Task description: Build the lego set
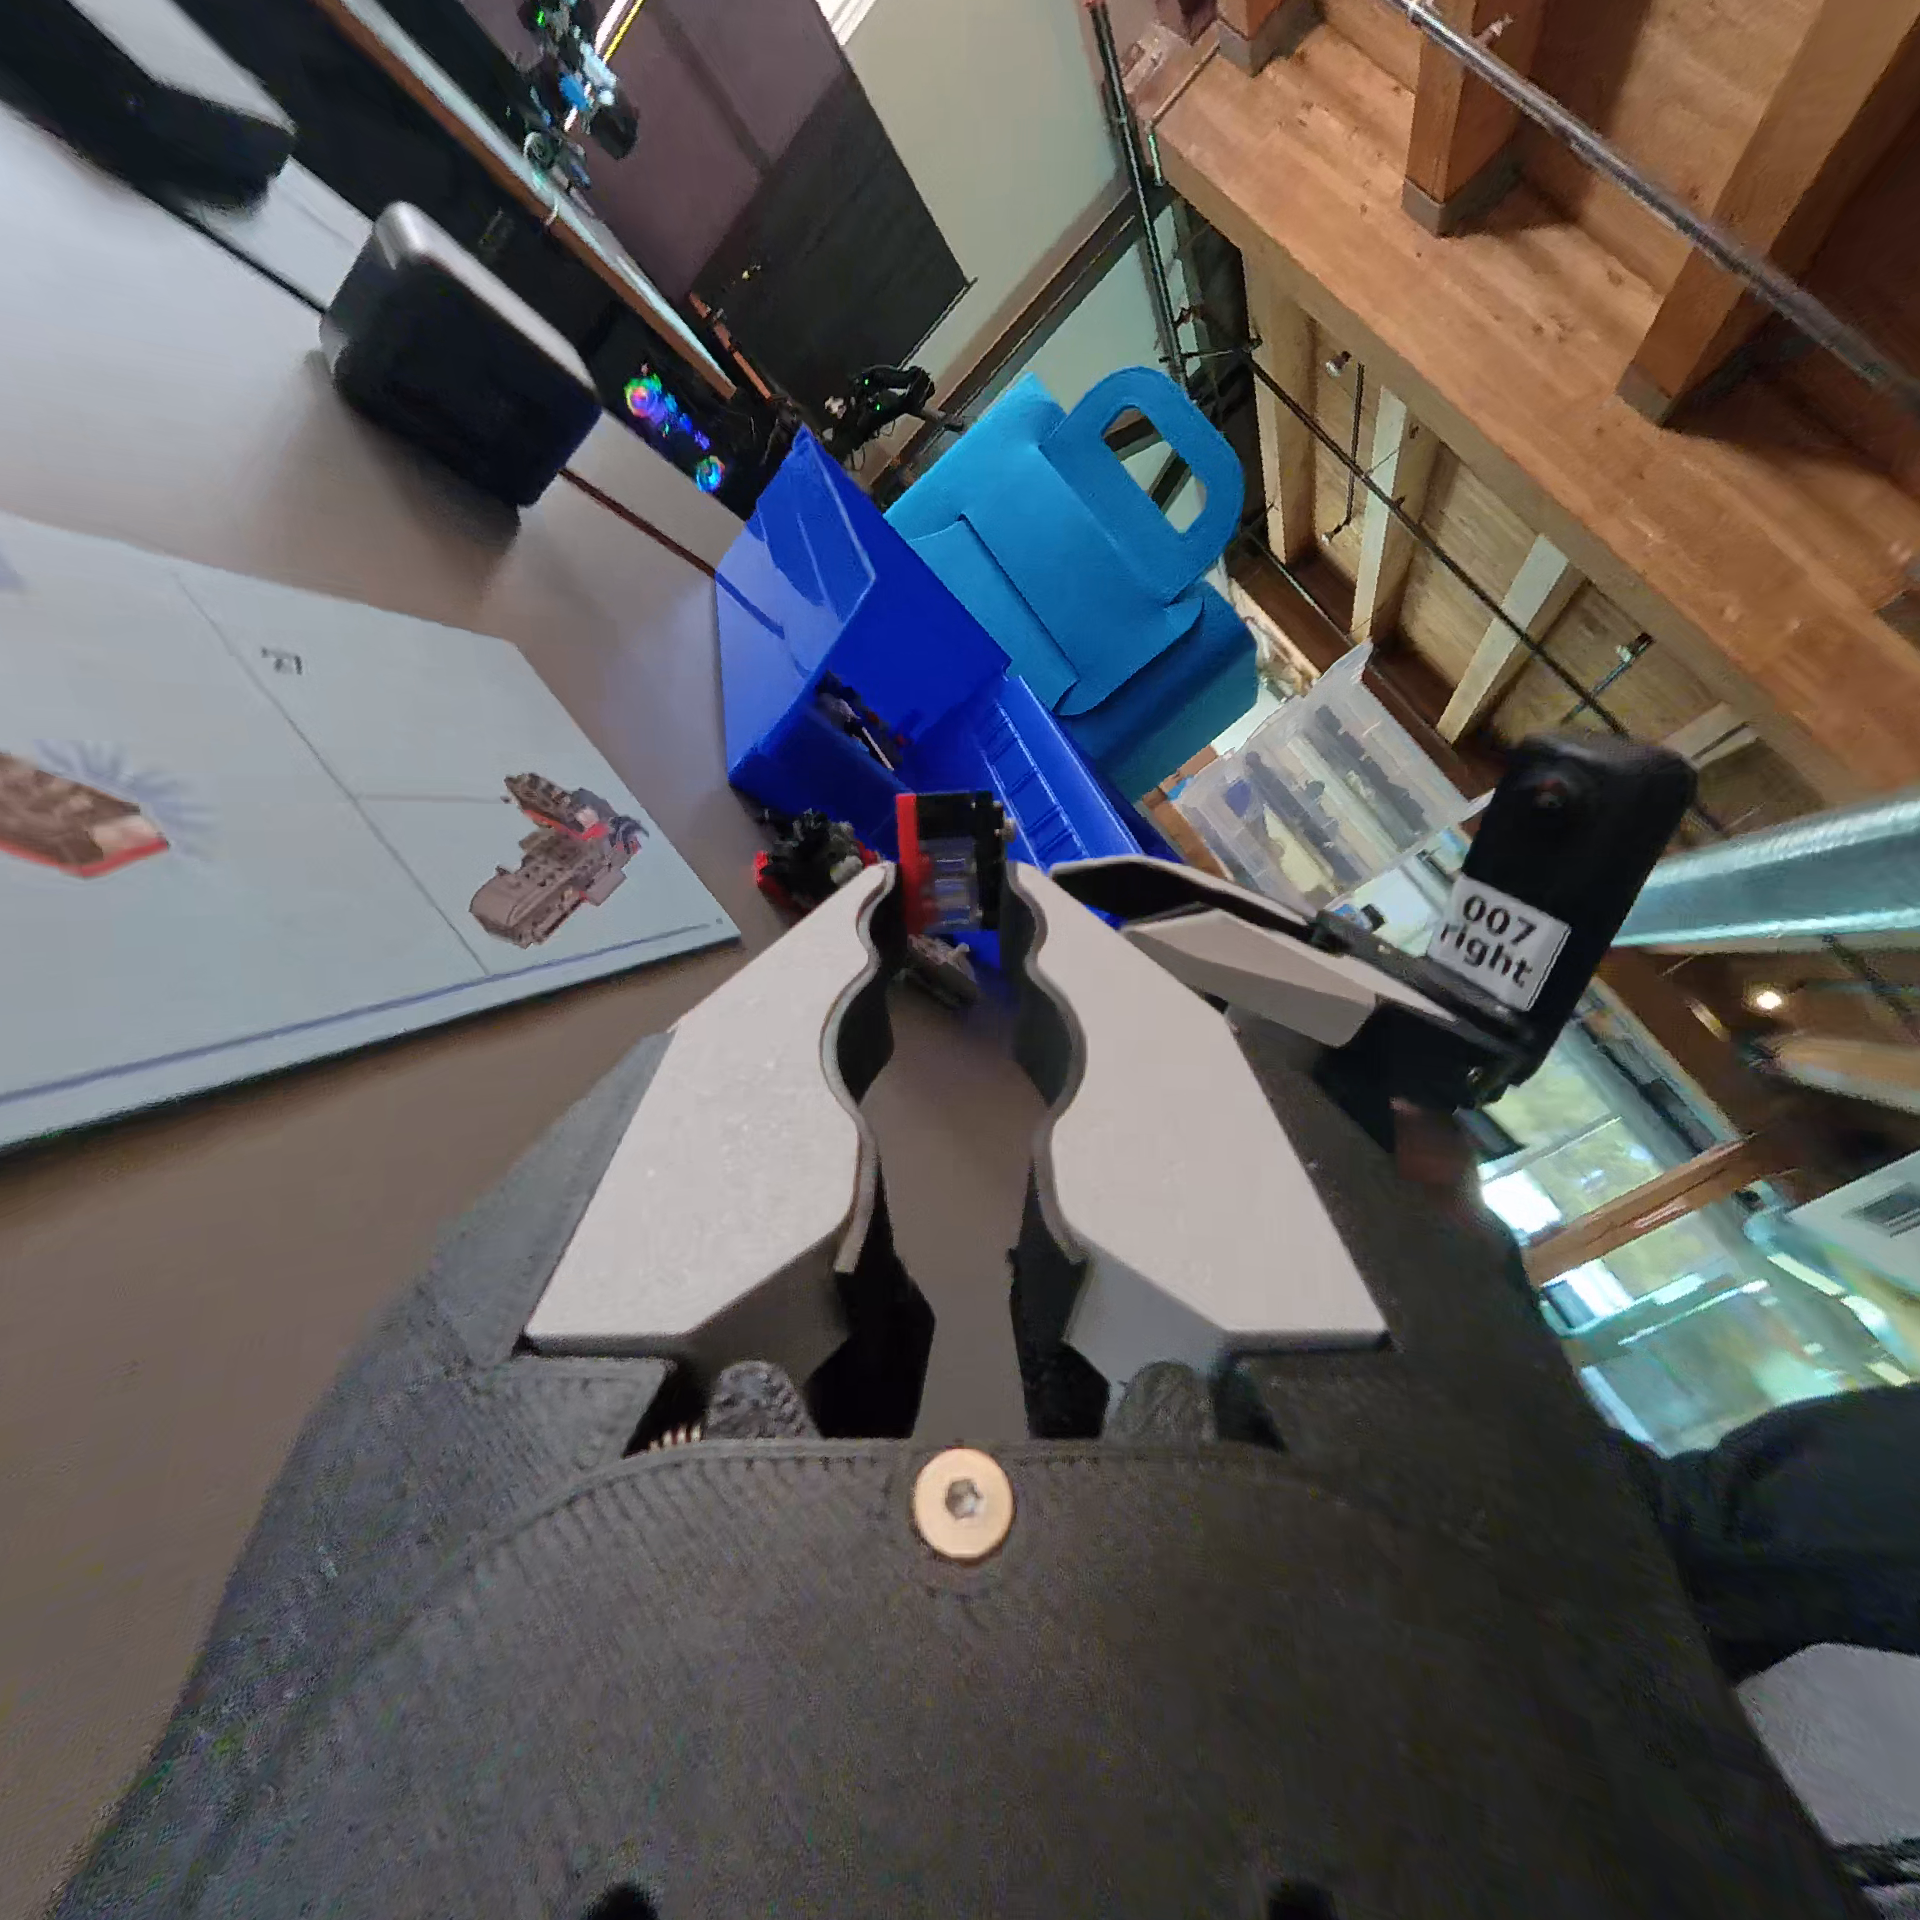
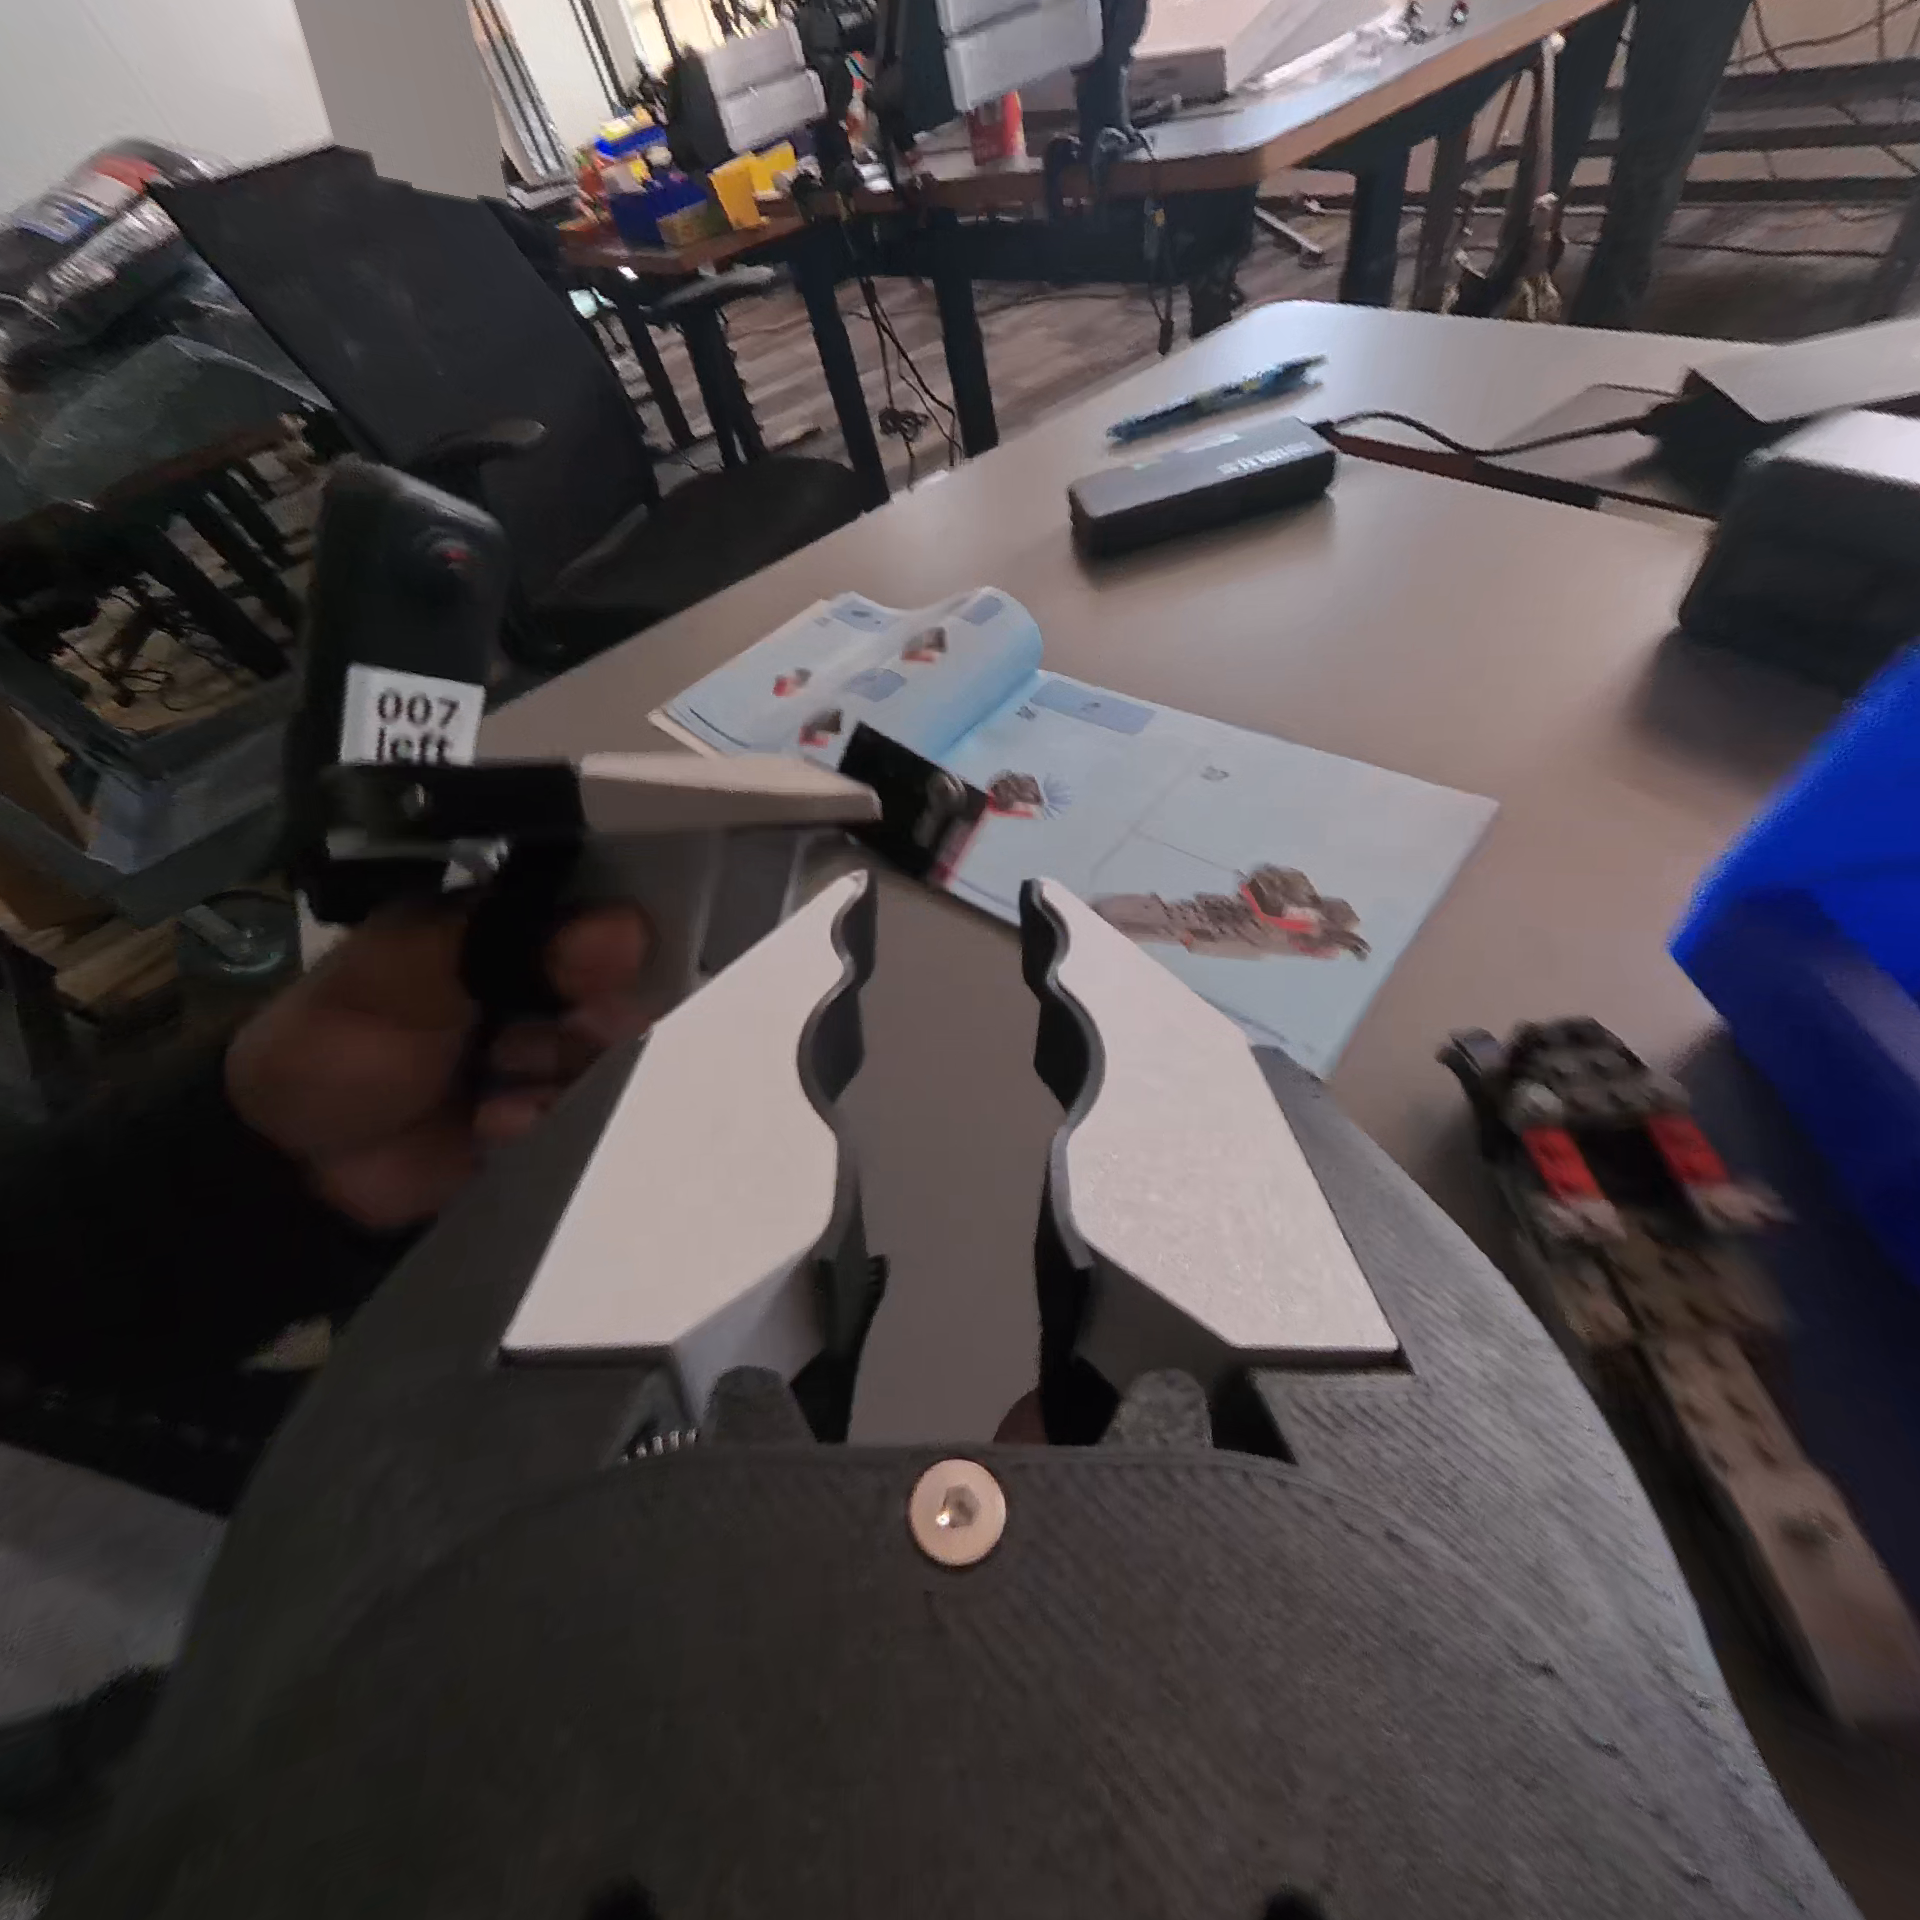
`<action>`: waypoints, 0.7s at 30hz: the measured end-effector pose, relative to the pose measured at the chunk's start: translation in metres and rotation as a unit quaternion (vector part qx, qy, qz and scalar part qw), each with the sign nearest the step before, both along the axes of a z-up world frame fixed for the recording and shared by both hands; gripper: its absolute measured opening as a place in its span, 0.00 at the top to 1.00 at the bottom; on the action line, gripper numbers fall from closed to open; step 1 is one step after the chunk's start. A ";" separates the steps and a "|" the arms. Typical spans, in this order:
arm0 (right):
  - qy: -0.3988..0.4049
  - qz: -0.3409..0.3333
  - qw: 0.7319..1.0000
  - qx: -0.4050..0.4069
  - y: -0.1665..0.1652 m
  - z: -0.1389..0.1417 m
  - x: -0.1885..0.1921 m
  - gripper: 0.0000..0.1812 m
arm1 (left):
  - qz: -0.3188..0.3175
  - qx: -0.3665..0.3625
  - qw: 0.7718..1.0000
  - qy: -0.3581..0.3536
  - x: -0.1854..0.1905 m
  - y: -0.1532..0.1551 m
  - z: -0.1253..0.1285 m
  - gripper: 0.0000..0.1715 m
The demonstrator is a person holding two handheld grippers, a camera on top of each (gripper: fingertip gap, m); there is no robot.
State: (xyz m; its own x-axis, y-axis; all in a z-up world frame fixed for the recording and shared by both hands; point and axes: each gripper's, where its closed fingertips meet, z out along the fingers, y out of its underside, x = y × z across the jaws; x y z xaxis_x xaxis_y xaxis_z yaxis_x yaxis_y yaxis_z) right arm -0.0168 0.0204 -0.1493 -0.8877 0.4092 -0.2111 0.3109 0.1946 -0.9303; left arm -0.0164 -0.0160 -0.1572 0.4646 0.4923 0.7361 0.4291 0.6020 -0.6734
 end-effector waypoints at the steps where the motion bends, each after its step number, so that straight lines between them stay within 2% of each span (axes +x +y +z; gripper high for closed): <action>1: -0.001 -0.004 1.000 0.007 0.008 -0.002 0.000 0.84 | -0.004 0.016 1.000 -0.016 0.000 -0.001 -0.003 0.90; 6: -0.009 -0.043 0.998 0.050 0.063 -0.015 0.003 0.84 | -0.043 0.144 0.985 -0.080 0.001 0.001 -0.008 0.90; 10: -0.017 -0.083 0.994 0.074 0.108 -0.024 0.010 0.84 | -0.072 0.228 0.966 -0.099 0.004 0.005 -0.006 0.90; 14: -0.018 -0.116 0.988 0.099 0.144 -0.031 0.019 0.84 | -0.080 0.228 0.965 -0.099 0.007 0.011 -0.005 0.90; 18: -0.018 -0.146 0.977 0.157 0.186 -0.046 0.022 0.86 | -0.093 0.234 0.962 -0.108 0.010 0.018 -0.007 0.90; 21: -0.039 -0.144 0.970 0.194 0.209 -0.062 0.029 0.86 | -0.098 0.219 0.965 -0.109 0.011 0.023 -0.009 0.90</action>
State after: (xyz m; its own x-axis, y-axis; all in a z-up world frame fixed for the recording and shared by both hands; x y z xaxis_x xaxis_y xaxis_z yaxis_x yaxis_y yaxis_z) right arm 0.0126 0.2294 -0.2118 -0.7130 0.6991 -0.0532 0.4705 0.4208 -0.7756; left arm -0.0056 0.0065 -0.1659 0.3279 0.0316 0.9442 0.6656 0.7015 -0.2546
